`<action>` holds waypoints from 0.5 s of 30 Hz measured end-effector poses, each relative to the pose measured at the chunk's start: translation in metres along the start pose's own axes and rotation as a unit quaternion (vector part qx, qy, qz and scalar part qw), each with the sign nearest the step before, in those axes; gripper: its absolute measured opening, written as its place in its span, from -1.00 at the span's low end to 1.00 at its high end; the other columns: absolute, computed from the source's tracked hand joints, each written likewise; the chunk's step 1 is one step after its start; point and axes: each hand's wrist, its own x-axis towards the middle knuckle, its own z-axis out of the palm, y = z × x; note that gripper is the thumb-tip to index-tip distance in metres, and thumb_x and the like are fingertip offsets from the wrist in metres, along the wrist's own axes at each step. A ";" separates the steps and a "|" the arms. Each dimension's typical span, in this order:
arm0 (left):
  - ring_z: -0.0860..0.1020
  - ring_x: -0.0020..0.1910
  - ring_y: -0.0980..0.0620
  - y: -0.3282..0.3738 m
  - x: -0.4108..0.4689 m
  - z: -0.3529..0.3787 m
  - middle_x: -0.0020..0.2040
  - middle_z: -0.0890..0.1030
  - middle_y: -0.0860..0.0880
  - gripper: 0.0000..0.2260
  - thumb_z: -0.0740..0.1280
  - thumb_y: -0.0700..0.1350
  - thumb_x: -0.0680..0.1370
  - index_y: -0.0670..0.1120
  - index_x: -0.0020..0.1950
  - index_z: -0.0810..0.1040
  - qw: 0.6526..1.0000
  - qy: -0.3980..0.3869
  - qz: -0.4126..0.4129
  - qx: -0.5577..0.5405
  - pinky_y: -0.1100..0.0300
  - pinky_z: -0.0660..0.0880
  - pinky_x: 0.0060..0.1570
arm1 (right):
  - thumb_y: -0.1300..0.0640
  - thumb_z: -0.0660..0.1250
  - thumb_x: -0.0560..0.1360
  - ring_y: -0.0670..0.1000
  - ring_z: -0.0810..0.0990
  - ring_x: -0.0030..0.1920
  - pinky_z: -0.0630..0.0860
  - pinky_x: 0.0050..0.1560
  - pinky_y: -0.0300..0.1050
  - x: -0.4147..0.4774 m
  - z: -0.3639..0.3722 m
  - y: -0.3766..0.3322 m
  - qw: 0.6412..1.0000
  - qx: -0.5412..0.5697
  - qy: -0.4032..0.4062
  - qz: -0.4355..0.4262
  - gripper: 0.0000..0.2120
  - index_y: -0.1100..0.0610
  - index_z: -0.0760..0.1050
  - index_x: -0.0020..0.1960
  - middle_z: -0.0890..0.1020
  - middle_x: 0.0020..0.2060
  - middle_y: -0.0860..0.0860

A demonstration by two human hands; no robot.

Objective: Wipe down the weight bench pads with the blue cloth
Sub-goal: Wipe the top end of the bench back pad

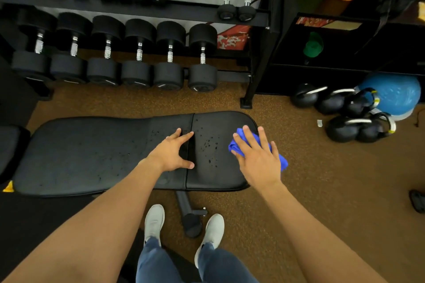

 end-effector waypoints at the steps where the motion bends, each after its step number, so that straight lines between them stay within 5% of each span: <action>1: 0.06 0.63 -0.16 -0.002 0.000 -0.003 0.68 -0.03 -0.02 -0.01 0.60 0.14 0.38 0.28 0.63 0.05 1.000 -0.003 0.010 -0.006 -0.11 0.19 0.55 | -0.22 -0.01 0.67 0.15 -0.11 0.62 0.16 0.50 0.31 0.018 -0.005 -0.005 1.000 0.012 -0.001 0.018 -0.48 -0.18 0.09 0.61 0.01 0.63 -0.13; 5: 0.14 0.61 -0.05 -0.014 0.003 -0.022 0.66 0.08 0.00 -0.05 0.57 0.00 0.45 0.20 0.65 0.03 0.998 -0.017 0.052 0.015 0.08 0.18 0.50 | -0.29 -0.12 0.66 0.17 -0.17 0.61 0.07 0.49 0.33 0.074 -0.014 -0.045 0.998 0.022 -0.005 0.057 -0.44 -0.15 0.06 0.62 -0.03 0.63 -0.09; 11: -0.06 0.64 -0.13 -0.029 0.019 -0.038 0.67 -0.16 0.02 0.09 0.62 0.08 0.37 0.17 0.67 -0.07 0.995 -0.014 0.067 0.078 -0.12 0.14 0.56 | -0.26 -0.13 0.68 0.12 -0.12 0.63 -0.02 0.53 0.30 0.027 0.006 -0.086 0.999 -0.037 -0.021 -0.010 -0.47 -0.16 0.12 0.60 0.05 0.63 -0.11; 15: -0.18 0.64 -0.15 -0.024 0.032 -0.040 0.66 -0.23 0.05 0.15 0.62 0.12 0.36 0.18 0.66 -0.16 0.989 -0.055 0.095 0.098 -0.21 0.08 0.56 | -0.24 -0.07 0.69 0.12 -0.01 0.62 0.07 0.50 0.32 -0.003 0.009 -0.065 0.995 -0.017 0.011 0.098 -0.51 -0.18 0.18 0.59 0.14 0.61 -0.12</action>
